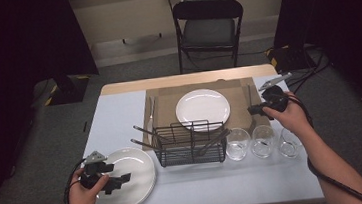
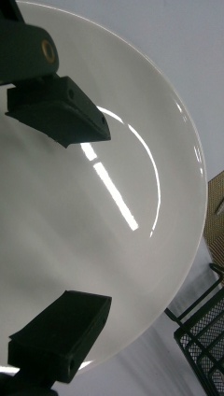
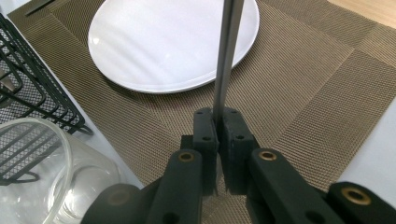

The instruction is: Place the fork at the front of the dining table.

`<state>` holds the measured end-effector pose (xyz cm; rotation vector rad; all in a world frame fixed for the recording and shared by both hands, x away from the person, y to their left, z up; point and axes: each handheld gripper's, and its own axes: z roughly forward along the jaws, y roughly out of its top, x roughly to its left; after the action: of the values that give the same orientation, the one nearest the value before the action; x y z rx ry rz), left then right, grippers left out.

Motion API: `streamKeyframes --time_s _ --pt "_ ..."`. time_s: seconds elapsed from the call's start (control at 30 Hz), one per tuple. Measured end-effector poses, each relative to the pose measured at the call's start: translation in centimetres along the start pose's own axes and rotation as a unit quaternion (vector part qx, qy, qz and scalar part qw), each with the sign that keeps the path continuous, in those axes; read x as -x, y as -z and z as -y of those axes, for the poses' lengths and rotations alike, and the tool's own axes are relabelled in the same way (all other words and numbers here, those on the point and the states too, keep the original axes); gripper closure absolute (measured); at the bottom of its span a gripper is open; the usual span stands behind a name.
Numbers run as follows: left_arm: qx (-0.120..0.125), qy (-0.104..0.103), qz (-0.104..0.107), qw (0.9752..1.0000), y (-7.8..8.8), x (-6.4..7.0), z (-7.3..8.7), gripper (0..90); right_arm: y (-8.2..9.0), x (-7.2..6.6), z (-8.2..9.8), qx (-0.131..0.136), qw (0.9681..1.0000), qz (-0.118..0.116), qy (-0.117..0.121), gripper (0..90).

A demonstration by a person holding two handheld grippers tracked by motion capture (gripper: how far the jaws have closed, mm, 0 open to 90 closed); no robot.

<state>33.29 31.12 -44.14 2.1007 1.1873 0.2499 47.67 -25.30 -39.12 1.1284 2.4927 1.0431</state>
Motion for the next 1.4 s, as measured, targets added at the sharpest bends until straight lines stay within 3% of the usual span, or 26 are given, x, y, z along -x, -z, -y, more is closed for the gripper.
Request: streamKeyframes --time_s 1.4 --pt "-0.004 0.001 0.002 1.0 -0.2 0.1 0.1 17.0 -0.4 1.1 0.2 0.005 0.9998 0.014 -0.015 84.8"
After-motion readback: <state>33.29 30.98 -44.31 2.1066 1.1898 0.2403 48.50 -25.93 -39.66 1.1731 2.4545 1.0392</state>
